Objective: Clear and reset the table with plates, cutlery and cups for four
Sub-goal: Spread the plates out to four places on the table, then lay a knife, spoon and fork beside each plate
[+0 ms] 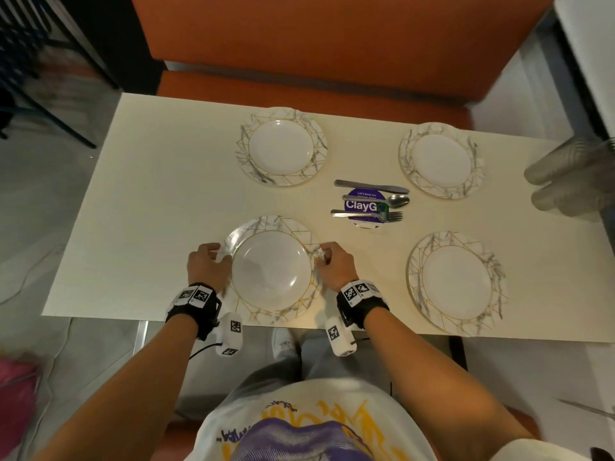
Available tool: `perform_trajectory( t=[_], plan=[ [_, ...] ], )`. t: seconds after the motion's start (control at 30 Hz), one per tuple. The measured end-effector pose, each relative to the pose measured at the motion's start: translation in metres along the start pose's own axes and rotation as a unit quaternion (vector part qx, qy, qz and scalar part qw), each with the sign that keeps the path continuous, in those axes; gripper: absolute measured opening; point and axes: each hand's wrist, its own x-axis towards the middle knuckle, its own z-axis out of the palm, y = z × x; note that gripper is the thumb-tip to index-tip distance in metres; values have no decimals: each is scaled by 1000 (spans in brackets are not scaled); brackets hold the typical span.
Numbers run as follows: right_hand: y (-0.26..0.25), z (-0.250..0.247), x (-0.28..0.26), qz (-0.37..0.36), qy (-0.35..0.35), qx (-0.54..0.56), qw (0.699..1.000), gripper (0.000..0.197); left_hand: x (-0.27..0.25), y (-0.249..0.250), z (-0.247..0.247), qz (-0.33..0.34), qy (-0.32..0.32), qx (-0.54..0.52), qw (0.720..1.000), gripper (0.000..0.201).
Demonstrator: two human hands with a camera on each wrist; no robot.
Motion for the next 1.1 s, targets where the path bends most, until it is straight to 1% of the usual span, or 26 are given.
perform_trajectory(
  t=[0.13,0.2,0.27,0.47,0.57,0.7,0.77,0.83,0.9,1.0,1.1],
  plan=[
    [3,-15,0,3,16,12,1000,29,-10,12,8,5,41,83,996,51],
    [6,-28,4,6,30,17,999,27,-19,24,14,37,63,114,991,52],
    [13,-43,10,2,54,14,998,25,-25,38,24,82,65,131,986,49],
    [30,-106,40,-21,110,-2,994,24,-37,106,74,208,-29,106,972,39],
    [32,-143,65,-43,114,-26,992,23,-36,151,106,248,-58,98,962,38],
    [30,-179,113,-79,117,-88,986,19,-24,209,148,278,-81,129,948,36],
    [29,-191,136,-104,116,-141,978,17,-14,231,167,286,-91,150,942,37],
    [24,-198,157,-127,98,-208,965,18,-2,248,184,297,-90,183,933,36],
    [18,-202,177,-155,81,-275,945,23,9,263,199,307,-80,226,921,36],
    [10,-201,200,-189,33,-358,914,28,22,274,216,323,-75,281,901,38],
    [5,-198,210,-223,-4,-423,878,22,33,278,224,332,-73,325,883,36]
  ],
)
